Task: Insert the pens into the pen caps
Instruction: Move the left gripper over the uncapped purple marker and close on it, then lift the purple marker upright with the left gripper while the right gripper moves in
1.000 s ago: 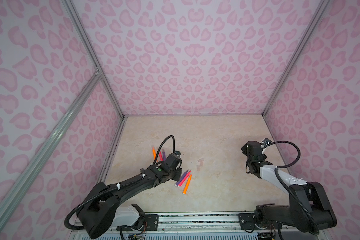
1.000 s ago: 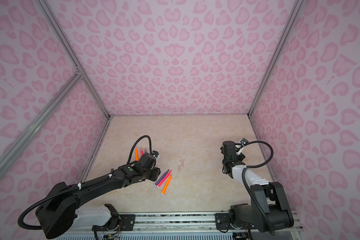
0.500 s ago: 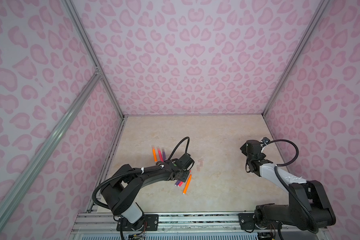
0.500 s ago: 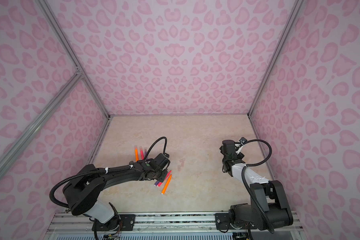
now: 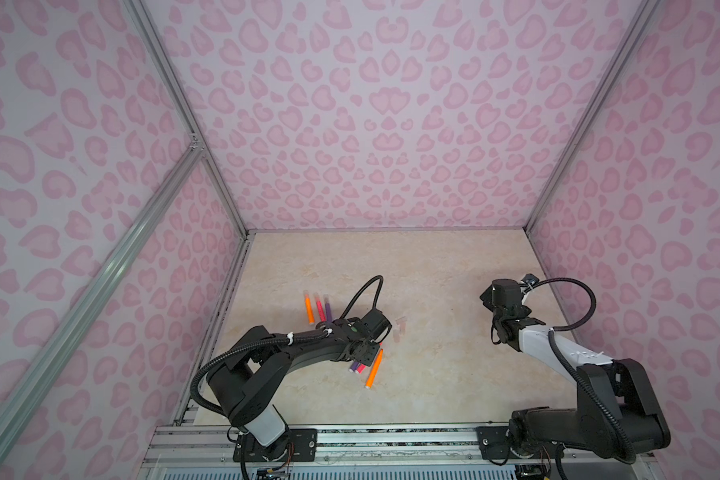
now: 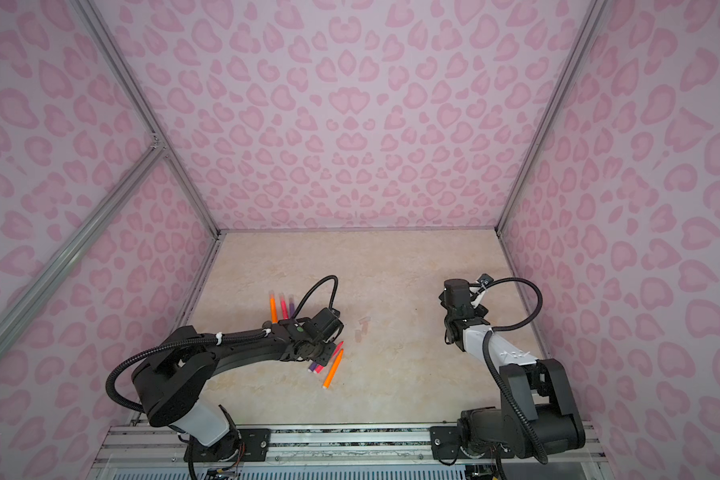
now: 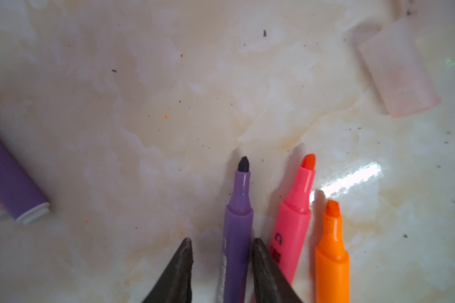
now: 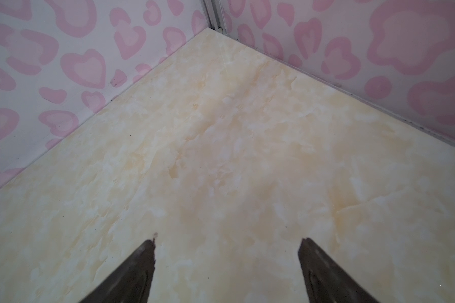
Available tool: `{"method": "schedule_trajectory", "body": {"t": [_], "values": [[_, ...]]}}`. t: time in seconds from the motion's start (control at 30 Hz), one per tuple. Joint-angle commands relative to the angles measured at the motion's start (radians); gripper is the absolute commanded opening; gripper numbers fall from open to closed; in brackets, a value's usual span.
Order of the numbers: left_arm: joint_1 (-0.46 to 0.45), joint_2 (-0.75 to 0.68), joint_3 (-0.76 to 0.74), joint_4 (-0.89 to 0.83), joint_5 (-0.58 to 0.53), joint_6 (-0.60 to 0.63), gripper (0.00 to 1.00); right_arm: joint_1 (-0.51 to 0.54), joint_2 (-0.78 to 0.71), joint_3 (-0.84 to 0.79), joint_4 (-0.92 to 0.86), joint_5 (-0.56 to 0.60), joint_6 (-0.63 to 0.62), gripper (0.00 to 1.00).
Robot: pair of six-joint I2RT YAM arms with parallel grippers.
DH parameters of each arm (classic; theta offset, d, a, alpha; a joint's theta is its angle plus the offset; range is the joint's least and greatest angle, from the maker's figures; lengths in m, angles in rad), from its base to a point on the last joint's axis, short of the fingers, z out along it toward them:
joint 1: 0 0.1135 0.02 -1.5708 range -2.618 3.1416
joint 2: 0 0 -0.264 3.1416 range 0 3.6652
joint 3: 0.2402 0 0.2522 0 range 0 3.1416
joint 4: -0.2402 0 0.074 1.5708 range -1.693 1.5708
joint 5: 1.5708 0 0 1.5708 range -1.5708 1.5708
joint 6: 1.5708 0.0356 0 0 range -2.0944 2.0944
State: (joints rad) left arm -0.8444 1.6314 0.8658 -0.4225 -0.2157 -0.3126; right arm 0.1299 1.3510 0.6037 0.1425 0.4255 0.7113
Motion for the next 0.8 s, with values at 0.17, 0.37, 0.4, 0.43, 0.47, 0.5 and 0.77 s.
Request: {"method": "schedule_trajectory", "body": {"t": [0.17,0.37,0.4,0.43,0.47,0.5,0.77], "values": [[0.000,-0.008,0.002,-0.016,0.025,0.005,0.38,0.000,0.005,0.002,-0.007,0.005,-0.006,0.86],[0.001,0.018,0.021,-0.027,0.029,0.007,0.37,-0.001,0.003,0.001,-0.009,0.004,-0.006,0.86],[0.000,0.019,0.020,-0.027,0.029,0.007,0.37,-0.001,0.004,0.001,-0.010,0.005,-0.004,0.86],[0.000,0.023,0.022,-0.029,0.030,0.007,0.33,0.000,0.003,0.001,-0.009,0.005,-0.004,0.86],[0.000,0.025,0.025,-0.030,0.033,0.007,0.32,-0.001,0.002,0.001,-0.009,0.005,-0.005,0.86],[0.001,0.028,0.025,-0.031,0.034,0.008,0.31,-0.001,0.004,0.003,-0.010,0.006,-0.005,0.86],[0.000,0.038,0.030,-0.033,0.042,0.012,0.17,-0.001,0.003,0.002,-0.011,0.005,-0.004,0.86]]}}
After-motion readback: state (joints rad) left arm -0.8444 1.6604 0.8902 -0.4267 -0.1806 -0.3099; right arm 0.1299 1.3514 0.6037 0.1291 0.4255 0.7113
